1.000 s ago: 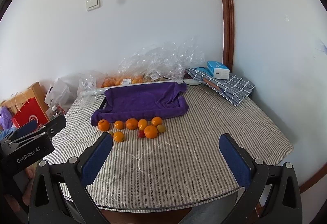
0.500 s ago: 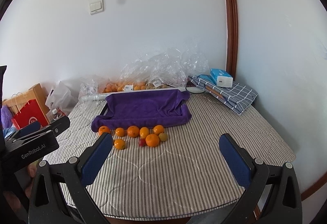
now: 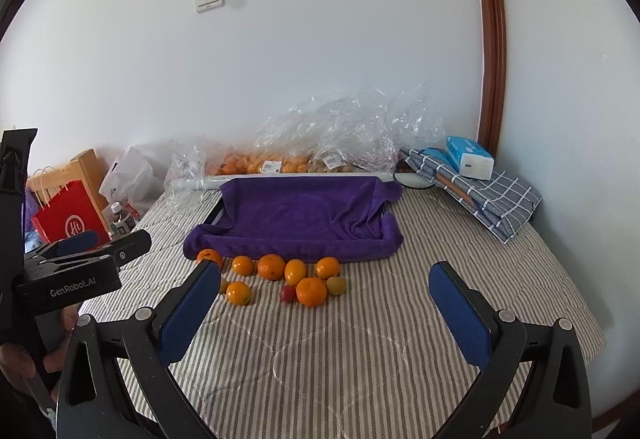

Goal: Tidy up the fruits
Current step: 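Grasp the yellow-green fruit with the right tool while the left tool grasps a large orange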

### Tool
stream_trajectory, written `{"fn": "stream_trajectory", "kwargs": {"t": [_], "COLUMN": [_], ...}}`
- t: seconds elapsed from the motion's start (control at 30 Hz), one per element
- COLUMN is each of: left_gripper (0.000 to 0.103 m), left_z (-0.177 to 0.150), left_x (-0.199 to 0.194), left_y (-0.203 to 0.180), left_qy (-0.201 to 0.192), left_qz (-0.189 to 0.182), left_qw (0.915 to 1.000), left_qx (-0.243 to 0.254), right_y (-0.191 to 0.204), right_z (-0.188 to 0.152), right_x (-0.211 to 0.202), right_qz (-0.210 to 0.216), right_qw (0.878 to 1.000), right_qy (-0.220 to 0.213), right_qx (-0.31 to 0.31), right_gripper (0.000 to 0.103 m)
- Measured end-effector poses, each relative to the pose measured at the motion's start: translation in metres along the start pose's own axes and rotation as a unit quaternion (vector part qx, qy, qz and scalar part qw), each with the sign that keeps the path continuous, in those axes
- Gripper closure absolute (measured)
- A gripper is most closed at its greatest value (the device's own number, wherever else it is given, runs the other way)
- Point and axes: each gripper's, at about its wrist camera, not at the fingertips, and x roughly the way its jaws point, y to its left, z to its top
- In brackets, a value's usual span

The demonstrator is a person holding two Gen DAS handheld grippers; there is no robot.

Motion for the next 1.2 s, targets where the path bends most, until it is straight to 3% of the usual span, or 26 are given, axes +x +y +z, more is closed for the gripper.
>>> {"fn": "stream_trajectory", "kwargs": {"t": [0.13,0.27,0.37,0.5,0.7,0.9,1.2], "left_gripper": [0.001,0.001,0.002,0.007,0.007,0.007,0.007], "left_z": [0.003,-0.001,-0.012,-0.029,-0.044,-0.046,-0.046], "left_x": [0.030,0.065,0.092,0.115,0.128,0.139,0.148], "left_y": [0.016,0.029,0.040,0.054,0.061,0.064,0.072], "left_qy": [0.012,0.036,0.067,0.092,0.091,0.099,0.104], "left_qz": [0.010,0.045,0.057,0.062,0.085,0.082,0.042], "left_qw": [0.9999,0.9983,0.9960,0.9937,0.9921,0.9915,0.9936], "left_qx": [-0.002,0.014,0.017,0.007,0.013,0.019,-0.013], "right_y": [-0.012,-0.019,-0.015,-0.011,-0.018,-0.018,-0.023], "right_z": [-0.002,-0.012,-0.026,-0.042,-0.056,-0.059,-0.055], "right_x": [0.037,0.078,0.106,0.139,0.171,0.190,0.217], "right_qz": [-0.001,0.010,0.020,0.016,0.017,0.020,0.044], "right_qw": [1.000,0.999,0.997,0.994,0.990,0.989,0.986], "right_qy": [0.017,0.051,0.073,0.106,0.141,0.141,0.163], "right_qx": [0.008,0.008,-0.003,-0.022,-0.026,-0.031,-0.006], "right_gripper": [0.001,0.005,0.014,0.041,0.060,0.061,0.064]}}
